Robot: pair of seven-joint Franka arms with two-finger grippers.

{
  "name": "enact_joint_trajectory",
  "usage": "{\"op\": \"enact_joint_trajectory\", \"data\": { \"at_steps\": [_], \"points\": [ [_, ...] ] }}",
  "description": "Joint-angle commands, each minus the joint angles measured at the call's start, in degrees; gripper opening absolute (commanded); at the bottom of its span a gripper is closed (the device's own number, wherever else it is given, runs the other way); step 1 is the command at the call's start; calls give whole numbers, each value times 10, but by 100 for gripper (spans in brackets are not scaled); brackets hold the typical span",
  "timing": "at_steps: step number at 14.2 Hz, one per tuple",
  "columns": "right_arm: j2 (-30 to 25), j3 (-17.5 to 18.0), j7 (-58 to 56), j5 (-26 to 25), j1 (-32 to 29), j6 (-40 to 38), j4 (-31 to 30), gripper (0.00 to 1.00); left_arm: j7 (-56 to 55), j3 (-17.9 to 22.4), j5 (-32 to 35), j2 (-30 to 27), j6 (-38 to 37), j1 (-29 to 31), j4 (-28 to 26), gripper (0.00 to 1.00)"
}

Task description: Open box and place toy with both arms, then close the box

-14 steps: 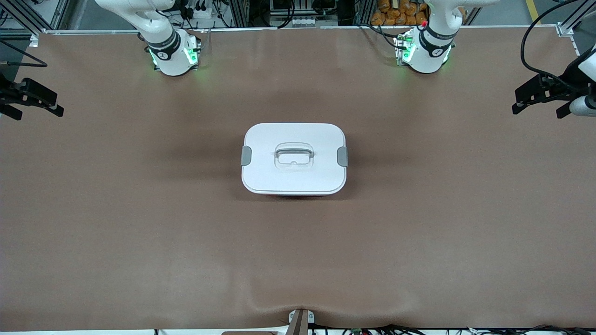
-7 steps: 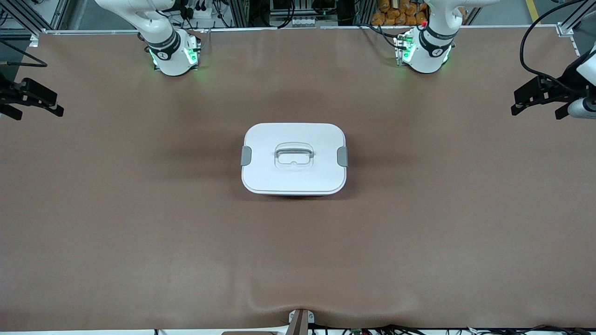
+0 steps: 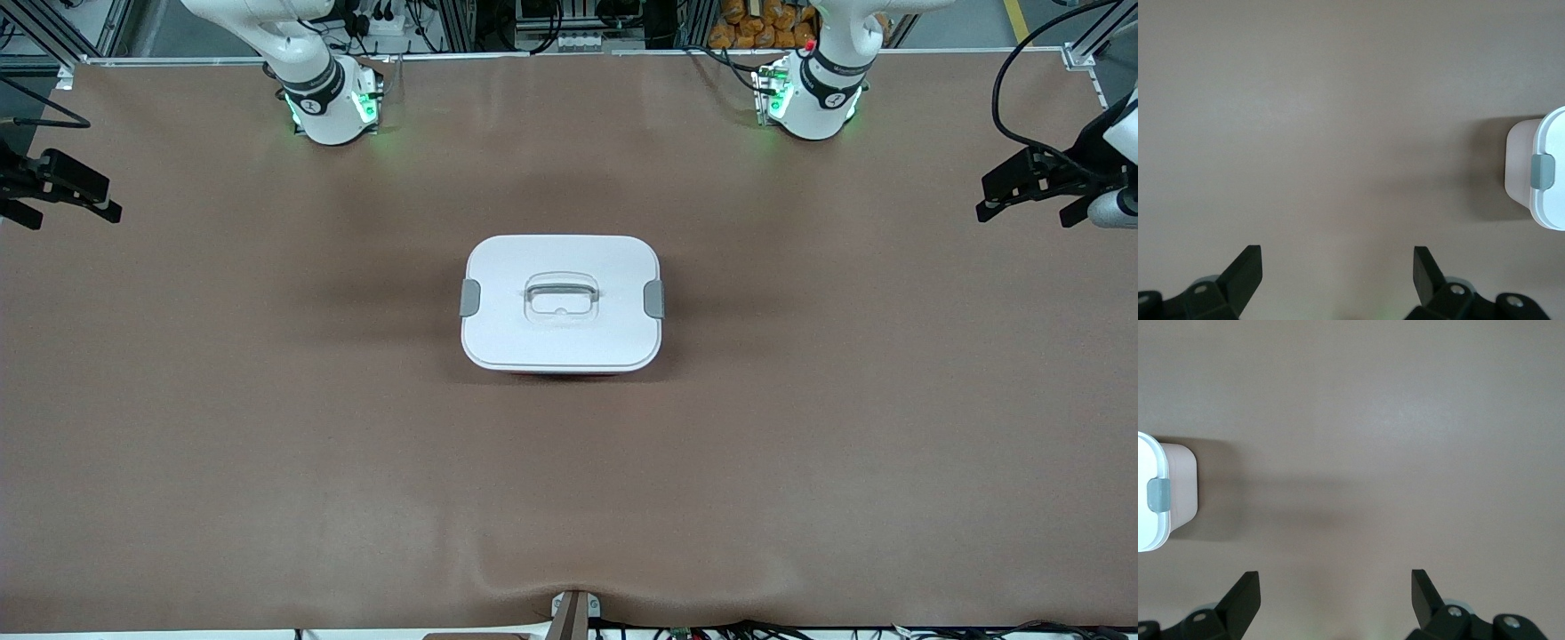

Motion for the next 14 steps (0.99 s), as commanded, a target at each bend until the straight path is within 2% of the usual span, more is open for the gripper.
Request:
{"op": "enact_joint_trajectory", "data": {
  "at_steps": [1,14],
  "points": [
    [5,2,-1,-5,0,-7,11,100,-17,0,5,-2,4,-1,0,100],
    [5,2,-1,-5,1,-7,10,100,-14,0,13,-1,2,0,1,100]
  ]
}}
